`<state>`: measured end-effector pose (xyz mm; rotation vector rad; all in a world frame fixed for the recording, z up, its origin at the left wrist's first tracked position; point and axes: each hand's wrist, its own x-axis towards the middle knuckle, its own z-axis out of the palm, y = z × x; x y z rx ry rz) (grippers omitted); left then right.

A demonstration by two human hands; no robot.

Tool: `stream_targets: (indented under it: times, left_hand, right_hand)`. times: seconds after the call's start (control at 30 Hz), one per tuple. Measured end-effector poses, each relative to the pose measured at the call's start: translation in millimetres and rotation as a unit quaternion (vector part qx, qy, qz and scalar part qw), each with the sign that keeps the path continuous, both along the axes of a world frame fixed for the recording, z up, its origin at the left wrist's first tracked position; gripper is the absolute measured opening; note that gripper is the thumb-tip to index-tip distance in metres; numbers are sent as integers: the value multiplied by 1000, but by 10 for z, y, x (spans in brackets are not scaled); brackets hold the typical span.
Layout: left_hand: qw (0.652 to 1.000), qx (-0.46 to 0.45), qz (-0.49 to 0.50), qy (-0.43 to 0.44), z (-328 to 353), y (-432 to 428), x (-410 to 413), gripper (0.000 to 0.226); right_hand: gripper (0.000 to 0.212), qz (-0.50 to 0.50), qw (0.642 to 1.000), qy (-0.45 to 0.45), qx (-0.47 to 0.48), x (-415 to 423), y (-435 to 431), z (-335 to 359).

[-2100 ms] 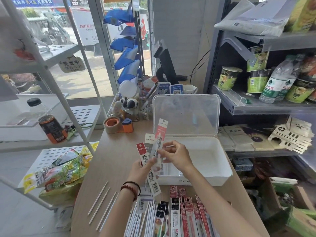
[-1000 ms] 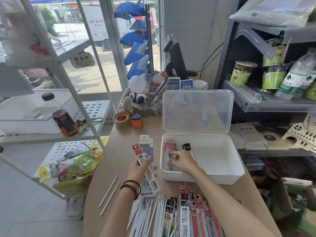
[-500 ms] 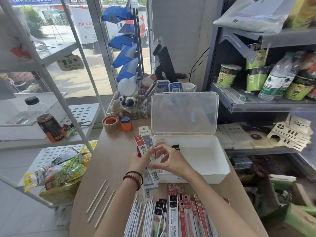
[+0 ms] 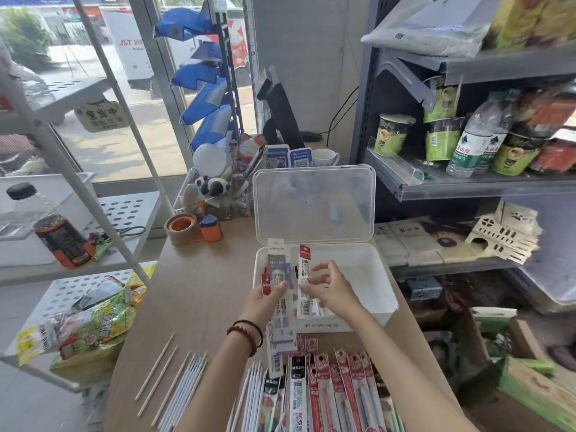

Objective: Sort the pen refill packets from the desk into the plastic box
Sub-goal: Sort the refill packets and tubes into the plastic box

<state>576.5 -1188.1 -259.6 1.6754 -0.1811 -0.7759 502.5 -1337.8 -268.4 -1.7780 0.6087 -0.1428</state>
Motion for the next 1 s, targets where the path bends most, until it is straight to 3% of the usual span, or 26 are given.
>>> stream_targets:
  times: [0.57, 0.9, 1.0]
  left_hand:
    - [998, -59, -3, 24, -23, 195, 42, 31]
    - [997, -67, 31, 36, -24, 345, 103, 35]
    - [996, -75, 38, 42, -35, 383, 118, 33]
  right_hand:
    - [21, -52, 973, 122, -187, 220, -58, -405]
    - [24, -52, 967, 143, -206, 218, -43, -392]
    - [28, -56, 979, 89, -175, 212, -25, -361]
